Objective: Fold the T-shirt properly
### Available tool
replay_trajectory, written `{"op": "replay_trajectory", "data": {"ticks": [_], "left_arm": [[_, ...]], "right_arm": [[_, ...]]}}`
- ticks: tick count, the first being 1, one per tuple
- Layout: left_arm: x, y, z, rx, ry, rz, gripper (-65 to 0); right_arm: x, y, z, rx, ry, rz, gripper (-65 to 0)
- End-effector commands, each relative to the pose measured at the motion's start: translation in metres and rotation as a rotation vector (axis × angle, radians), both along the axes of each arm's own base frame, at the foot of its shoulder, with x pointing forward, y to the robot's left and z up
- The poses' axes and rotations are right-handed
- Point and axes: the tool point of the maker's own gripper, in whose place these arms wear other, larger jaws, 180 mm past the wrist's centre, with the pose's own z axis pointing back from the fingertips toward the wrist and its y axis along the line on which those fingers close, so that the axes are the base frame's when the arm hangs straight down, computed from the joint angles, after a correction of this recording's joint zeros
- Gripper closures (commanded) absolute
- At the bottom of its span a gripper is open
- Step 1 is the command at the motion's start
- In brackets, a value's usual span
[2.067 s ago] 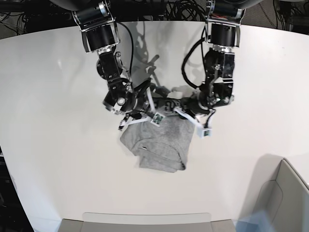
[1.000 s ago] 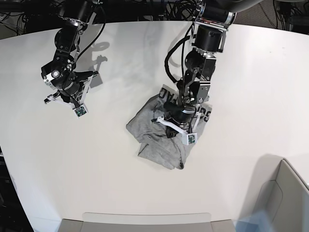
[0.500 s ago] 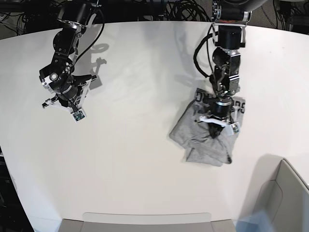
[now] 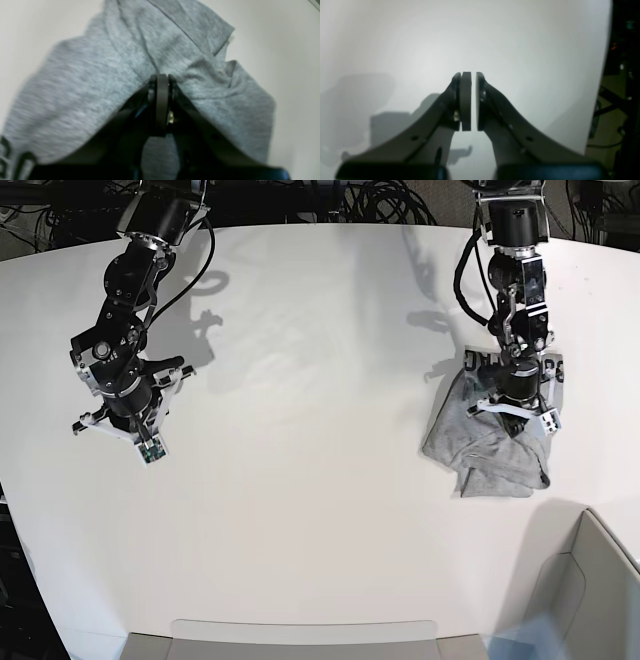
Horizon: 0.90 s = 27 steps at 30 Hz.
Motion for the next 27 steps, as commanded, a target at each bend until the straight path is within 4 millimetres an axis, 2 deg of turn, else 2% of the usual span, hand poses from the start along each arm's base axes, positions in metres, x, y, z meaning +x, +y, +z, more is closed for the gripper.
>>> {"op": "replay_trajectory", "data": {"ticks": [1,3,4,8,13,16,18,22,25,27], "left_arm": [[0.019,0.004,0.044,0.044,-0.134,-0.016,0.0],[0.023,-0.003,0.077,0.062,-0.216,-0.036,0.0],[0.021,-0.005,0.086,0.07,-0.239,-0.043,0.0],[-0.01,-0.001,0.106,0.102,-0.279,-0.032,0.0],[-0.073,0.003,0.094,0.141,-0.2,-0.029,0.0],[-0.11,0.005,0.09,0.153,-0.154,-0.011,0.0],[-0.133,0.006,0.08,0.153,-0.102,-0.002,0.0],[-0.176,0.015,0.057,0.171,0.023,0.006,0.0],[-0.206,0.022,0.046,0.185,0.105,0.014,0.0],[-0.222,0.024,0.039,0.19,0.155,0.008,0.0]], "right_arm": [[0.01,0.006,0.023,0.013,-0.076,0.032,-2.6],[0.012,0.012,0.041,0.049,-0.141,0.056,-2.6],[0.011,0.017,0.048,0.067,-0.164,0.069,-2.6],[-0.003,0.02,0.056,0.07,-0.193,0.083,-2.6],[-0.029,0.017,0.039,0.063,-0.138,0.072,-2.6],[-0.045,-0.004,0.026,0.063,-0.102,-0.005,-2.6],[-0.059,-0.019,0.017,0.06,-0.07,-0.057,-2.6],[-0.098,-0.042,-0.009,0.052,0.027,-0.142,-2.6],[-0.129,-0.038,-0.031,0.087,0.1,-0.18,-2.6],[-0.146,-0.03,-0.039,0.145,0.082,-0.197,-2.6]]}}
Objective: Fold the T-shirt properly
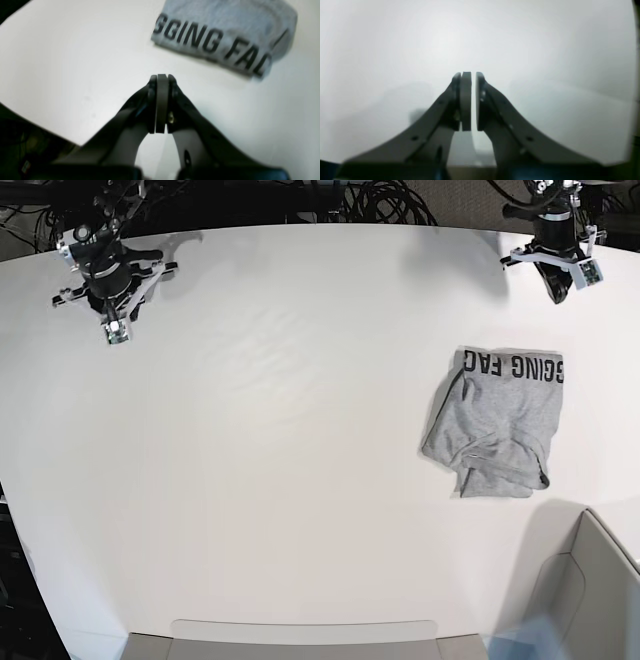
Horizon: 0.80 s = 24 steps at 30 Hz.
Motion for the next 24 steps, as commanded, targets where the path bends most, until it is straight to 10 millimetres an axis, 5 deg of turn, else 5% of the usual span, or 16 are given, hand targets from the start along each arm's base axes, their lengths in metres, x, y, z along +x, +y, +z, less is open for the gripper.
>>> {"op": "replay_trajectory", "data": {"ticks": [1,7,14,19,24], "left_arm": [[-0.003,0.003,0.008,0.026,-0.012,-0.012,0.0],[-0.038,0.001,-0.004,0.02,0.081,-0.009,0.0],[-0.104,-0.024,-0.016,-0.037,0.137,0.103,0.0],[-0.128,-0.035,-0.023,-0.066,0.196,0.107,0.0],[-0.171,-0.037,-0.057,-0.099,0.319,0.167,0.0]], "right_arm": [[-0.001,-0.003,0.011,-0.008,-0.058,0.021,-2.6],[-0.048,0.008,-0.002,0.101,-0.028,0.017,-2.6],[-0.072,0.01,-0.003,0.092,-0.033,0.045,-2.6],[-0.103,0.035,-0.016,0.172,0.022,0.088,-2.6],[-0.129,0.051,-0.045,0.257,0.101,0.082,-2.6]]}}
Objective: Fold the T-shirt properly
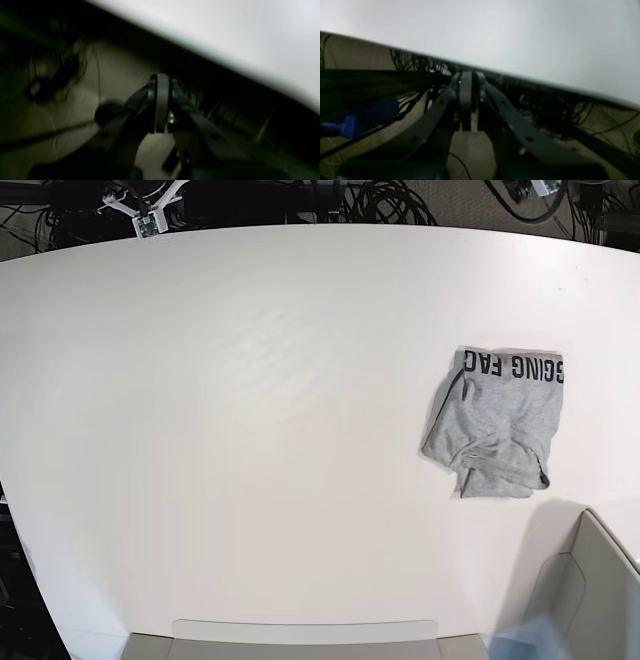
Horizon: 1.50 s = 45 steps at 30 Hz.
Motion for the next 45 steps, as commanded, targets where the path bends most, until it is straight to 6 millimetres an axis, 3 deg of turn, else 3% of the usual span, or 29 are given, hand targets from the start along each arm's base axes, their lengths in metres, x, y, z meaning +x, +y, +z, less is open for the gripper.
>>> {"op": "replay_trajectory", "data": {"ticks": [1,4,8,10,17,24,26,28,30,31,35,40,45], "left_arm": [[-0.013,0.004,-0.001,0.021,0.018,0.013,0.0],[-0.04,0.007,-0.021,0.044,0.038,0.054,0.0],[-0.071,-0.014,-0.049,-0.021,0.059,0.027,0.0],[-0.076,-0.022,-0.071,-0.065,0.077,0.034,0.0],[-0.11,-0.059,-0.162,-0.161,0.297,0.023,0.0],[-0.127,-0.069,-0.21,-0.193,0.454,0.011,0.0],[-0.115,-0.066,-0.216,-0.189,0.46,0.016,0.0],[-0.075,-0.048,-0.219,-0.137,0.361,0.002,0.0],[-0.057,-0.032,-0.218,-0.103,0.317,-0.005,0.0],[-0.056,-0.026,-0.217,-0.094,0.316,-0.008,0.0],[-0.061,-0.012,-0.218,-0.1,0.383,-0.024,0.0],[-0.057,-0.024,-0.226,-0.136,0.474,-0.135,0.0],[-0.046,-0.005,-0.223,0.015,0.52,-0.15,0.0]], "right_arm": [[-0.004,0.003,-0.001,0.031,-0.019,0.001,-2.6],[-0.02,0.007,-0.025,0.084,-0.029,-0.029,-2.6],[-0.053,0.016,-0.06,0.168,0.022,-0.088,-2.6],[-0.061,0.021,-0.078,0.189,0.054,-0.1,-2.6],[-0.057,-0.004,-0.135,0.148,0.113,-0.177,-2.6],[-0.055,-0.031,-0.18,0.135,0.208,-0.284,-2.6],[-0.053,-0.038,-0.189,0.138,0.23,-0.303,-2.6],[-0.058,-0.036,-0.196,0.146,0.279,-0.282,-2.6],[-0.069,-0.026,-0.204,0.171,0.34,-0.222,-2.6],[-0.078,-0.031,-0.211,0.121,0.364,-0.202,-2.6],[-0.102,-0.085,-0.228,-0.227,0.424,-0.06,-2.6],[-0.085,-0.133,-0.22,-0.573,0.351,-0.035,-2.7],[-0.072,-0.147,-0.211,-0.683,0.306,-0.052,-2.7]]}}
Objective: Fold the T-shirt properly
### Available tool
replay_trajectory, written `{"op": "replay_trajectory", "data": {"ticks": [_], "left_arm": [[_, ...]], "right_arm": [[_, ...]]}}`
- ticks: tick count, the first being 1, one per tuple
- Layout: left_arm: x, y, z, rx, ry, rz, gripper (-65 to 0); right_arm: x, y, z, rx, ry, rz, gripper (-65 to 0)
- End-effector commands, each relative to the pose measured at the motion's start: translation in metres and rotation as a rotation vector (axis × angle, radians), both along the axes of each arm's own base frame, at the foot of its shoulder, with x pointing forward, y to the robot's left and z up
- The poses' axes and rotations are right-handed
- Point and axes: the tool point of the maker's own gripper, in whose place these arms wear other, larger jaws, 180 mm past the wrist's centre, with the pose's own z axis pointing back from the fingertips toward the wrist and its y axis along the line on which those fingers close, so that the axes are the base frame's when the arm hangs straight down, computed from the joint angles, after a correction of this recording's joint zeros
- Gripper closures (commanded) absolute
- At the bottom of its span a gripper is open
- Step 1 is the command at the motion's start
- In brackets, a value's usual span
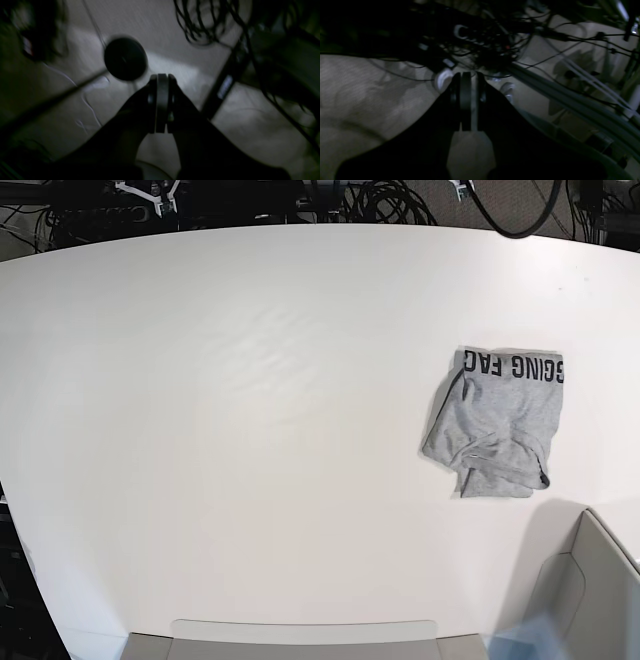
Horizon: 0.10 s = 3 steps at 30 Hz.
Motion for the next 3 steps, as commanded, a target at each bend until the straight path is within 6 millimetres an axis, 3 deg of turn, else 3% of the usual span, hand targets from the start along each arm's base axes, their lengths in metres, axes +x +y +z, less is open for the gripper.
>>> {"op": "replay_trajectory", "data": {"ticks": [1,3], "left_arm": [[-0.0024,0.0015,0.001,0.012,0.006,-0.015,0.0],[0.0049,-0.0038,-0.0007,0.005,-0.001,-0.035,0.0]], "right_arm": [[0.002,-0.0249,0.0092,-0.062,-0.014,-0.001,-2.7],[0.0088,-0.0248,0.0091,-0.062,-0.025,0.0,-2.7]]}}
